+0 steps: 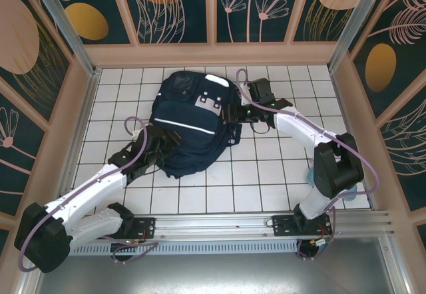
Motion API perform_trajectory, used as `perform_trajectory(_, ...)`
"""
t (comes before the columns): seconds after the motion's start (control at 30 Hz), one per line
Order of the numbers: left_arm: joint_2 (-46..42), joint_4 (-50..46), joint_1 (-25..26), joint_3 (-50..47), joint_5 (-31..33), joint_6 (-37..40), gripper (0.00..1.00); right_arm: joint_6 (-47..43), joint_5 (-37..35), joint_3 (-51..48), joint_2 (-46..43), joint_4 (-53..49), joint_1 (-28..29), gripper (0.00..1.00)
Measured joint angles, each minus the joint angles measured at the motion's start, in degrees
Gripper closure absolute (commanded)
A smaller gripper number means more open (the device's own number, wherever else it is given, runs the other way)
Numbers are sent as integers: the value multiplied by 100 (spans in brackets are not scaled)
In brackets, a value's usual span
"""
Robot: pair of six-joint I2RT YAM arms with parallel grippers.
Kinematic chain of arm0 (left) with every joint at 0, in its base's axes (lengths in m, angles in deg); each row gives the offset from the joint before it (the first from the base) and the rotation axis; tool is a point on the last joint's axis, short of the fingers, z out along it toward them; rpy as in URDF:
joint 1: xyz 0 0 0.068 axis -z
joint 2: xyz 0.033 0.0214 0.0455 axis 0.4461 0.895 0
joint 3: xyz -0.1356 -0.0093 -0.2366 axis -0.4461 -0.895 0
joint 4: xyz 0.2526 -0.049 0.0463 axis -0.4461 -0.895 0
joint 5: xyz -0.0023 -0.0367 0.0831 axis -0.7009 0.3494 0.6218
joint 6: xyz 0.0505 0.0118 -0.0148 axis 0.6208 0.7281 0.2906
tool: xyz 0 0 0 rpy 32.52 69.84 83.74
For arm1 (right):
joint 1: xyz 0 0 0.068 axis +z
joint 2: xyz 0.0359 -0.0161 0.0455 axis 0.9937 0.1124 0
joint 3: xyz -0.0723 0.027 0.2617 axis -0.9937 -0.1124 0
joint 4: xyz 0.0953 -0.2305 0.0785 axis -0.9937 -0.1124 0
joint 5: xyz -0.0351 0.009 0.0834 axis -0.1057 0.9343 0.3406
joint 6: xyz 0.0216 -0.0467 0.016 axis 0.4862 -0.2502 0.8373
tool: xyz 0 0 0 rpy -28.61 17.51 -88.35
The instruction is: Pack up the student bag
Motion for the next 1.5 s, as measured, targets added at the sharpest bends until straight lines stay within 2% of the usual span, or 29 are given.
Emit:
perform_trajectory(0.2,81,-479,0,616,-66,813,40,562,267,2,457,175,109,56)
perform_trajectory(0.33,422,-782,55,1276,-33,1325,42,800,275,-26,584,214,107,53)
perform_trajectory(0.43,979,-1102,313,2006,190,1661,42,960,232,-153,461,367,42,47)
perform_trajectory(0.57,2011,-1543,852,3071,599,2004,43,1172,72,-599,9,466,-210,37)
perform_trajectory(0.73,3709,-2277,1506,4684,1204,2337,44,1491,-216,-1272,-754,542,-662,24)
perform_trajectory(0.9,5445,-2924,1810,6334,1596,2632,48,1742,-367,-1941,-1386,688,-1172,22)
perform_trajectory(1.13,6881,-3919,1803,7917,2192,2894,60,1923,-332,-2470,-1773,745,-1596,22)
perform_trajectory(1.27,7173,-4242,1744,8218,2461,2944,67,1932,-297,-2503,-1851,774,-1604,23)
perform_trajectory(1.5,7331,-4415,1569,8218,2500,3016,67,1954,-260,-2503,-1851,798,-1611,23)
